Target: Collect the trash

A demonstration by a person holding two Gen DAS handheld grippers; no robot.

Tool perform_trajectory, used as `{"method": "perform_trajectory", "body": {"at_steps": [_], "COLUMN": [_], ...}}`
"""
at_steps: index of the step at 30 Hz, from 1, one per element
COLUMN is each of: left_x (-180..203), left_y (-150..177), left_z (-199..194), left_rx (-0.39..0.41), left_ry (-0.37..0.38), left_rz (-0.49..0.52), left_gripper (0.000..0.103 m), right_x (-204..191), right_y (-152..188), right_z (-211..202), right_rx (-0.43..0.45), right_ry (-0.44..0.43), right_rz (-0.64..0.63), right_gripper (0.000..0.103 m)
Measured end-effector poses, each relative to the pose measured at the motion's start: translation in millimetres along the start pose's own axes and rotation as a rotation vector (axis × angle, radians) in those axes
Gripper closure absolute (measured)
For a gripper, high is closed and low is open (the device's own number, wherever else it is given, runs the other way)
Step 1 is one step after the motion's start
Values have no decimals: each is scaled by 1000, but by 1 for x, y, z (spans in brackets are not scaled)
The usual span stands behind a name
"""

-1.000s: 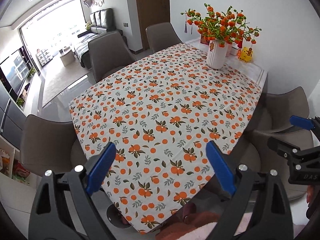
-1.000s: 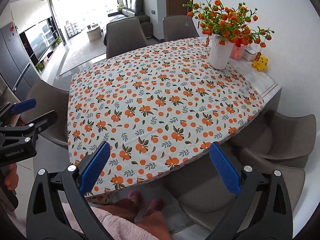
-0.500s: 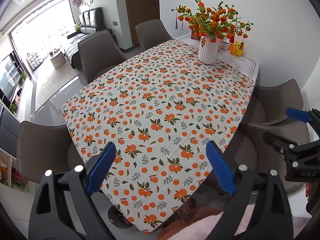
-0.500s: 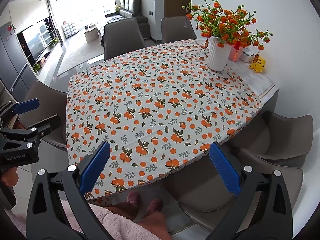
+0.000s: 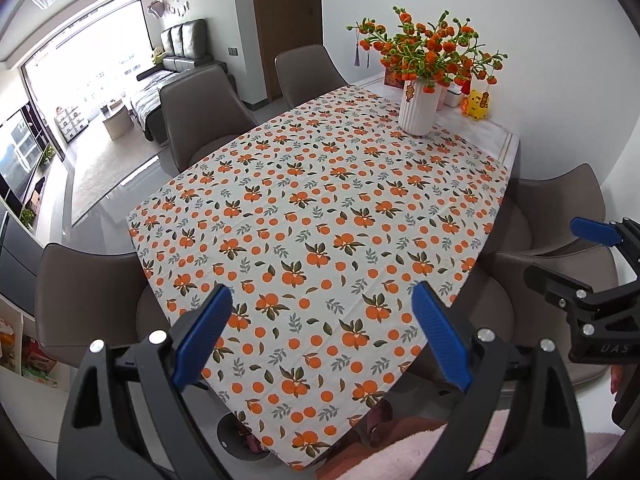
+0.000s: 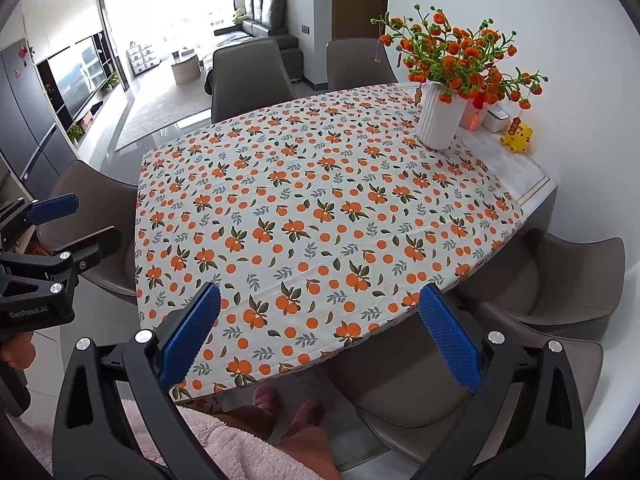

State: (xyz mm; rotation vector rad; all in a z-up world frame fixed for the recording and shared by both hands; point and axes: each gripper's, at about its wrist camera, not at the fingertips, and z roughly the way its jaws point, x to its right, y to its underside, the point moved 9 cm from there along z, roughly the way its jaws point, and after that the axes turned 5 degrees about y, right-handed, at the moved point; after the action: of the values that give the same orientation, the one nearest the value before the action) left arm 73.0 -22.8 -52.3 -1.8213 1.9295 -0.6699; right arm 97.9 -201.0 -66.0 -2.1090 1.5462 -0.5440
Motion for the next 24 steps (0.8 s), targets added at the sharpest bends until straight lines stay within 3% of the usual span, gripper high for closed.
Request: {"method": "perform_trajectory", "body": {"at_steps": [24], "left_x": [-7], "left_y": [3], "left_z": [-5], "left_rx": [-2], "left_ry": [1], "left_rz": [7], "left_gripper": [12], "right_x": [-7], "right_y": [-3], "right_z": [-6], "right_rx": [3], "right_ry": [-4], "right_rz": [5], "right_gripper": [7]}}
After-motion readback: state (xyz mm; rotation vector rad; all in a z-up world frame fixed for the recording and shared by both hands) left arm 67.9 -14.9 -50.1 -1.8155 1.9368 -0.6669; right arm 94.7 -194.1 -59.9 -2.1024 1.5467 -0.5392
